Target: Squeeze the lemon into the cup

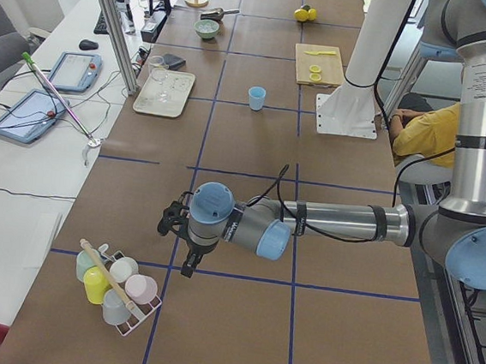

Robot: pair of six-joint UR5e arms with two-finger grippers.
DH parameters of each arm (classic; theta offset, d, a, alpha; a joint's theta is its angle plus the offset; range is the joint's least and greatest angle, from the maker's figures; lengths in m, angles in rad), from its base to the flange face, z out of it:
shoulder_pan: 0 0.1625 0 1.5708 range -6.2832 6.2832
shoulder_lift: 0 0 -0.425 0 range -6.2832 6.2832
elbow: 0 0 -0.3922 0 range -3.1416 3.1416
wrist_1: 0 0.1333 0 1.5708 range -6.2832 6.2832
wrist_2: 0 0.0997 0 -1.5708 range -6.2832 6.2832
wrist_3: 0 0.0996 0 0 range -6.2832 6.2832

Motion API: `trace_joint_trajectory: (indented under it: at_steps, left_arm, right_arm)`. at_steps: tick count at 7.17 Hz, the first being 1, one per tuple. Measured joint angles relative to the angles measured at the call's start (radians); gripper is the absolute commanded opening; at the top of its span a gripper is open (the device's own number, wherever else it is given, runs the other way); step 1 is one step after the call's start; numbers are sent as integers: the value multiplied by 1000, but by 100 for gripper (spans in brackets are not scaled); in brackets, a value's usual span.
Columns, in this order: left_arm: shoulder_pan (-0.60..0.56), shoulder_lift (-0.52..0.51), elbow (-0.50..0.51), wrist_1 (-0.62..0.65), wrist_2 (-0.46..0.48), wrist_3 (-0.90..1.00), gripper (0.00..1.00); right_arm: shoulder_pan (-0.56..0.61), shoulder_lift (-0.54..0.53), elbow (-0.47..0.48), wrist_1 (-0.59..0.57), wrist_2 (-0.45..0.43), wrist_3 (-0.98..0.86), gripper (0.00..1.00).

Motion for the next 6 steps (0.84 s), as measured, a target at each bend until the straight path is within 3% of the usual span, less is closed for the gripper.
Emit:
trace_joint_trajectory:
  at_steps: [2,4,6]
  left_arm:
    - [4,-2,35,32,5,2,100]
    - [5,-16,15,181,1,3,100]
    - [5,-20,-2,240,-1,4,100]
  right_arm:
    - [2,18,5,-56,6,-2,100]
    - [-6,36,10,-149,5,-18,100]
    - [-22,37,7,-172,1,-44,100]
